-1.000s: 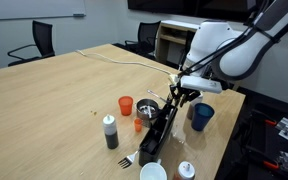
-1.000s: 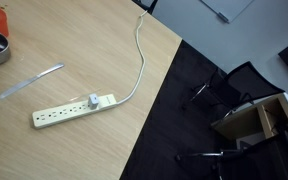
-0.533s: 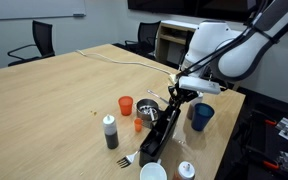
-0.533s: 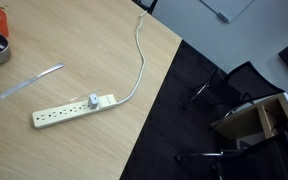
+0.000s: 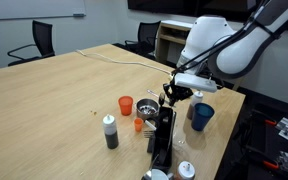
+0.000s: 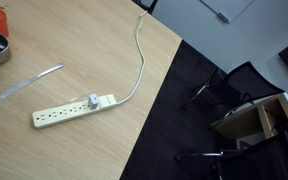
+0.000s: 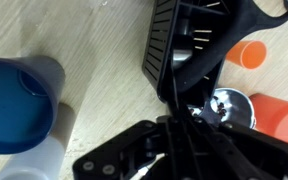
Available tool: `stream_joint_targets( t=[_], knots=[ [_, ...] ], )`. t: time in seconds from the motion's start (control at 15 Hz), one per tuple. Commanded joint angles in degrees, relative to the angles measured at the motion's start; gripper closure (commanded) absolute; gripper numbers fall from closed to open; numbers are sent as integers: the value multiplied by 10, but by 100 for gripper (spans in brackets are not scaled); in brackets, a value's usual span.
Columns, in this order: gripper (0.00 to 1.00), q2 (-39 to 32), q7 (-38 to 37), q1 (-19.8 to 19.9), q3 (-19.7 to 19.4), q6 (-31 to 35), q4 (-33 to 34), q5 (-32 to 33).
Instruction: Remove the spoon from the rack and put it on the table
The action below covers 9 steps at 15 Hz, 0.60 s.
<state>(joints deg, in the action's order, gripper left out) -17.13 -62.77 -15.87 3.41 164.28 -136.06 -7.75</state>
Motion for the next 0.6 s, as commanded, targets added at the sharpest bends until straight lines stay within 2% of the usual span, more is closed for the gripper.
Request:
stream_joint_targets(
  t=[0.0,0.33,0.53],
  knots=[
    [99,8,18,7,14,-8,12,-15],
    [99,20,18,8,15,-18,12,-15],
    [99,28,35,21,30,-33,12,-41]
  ],
)
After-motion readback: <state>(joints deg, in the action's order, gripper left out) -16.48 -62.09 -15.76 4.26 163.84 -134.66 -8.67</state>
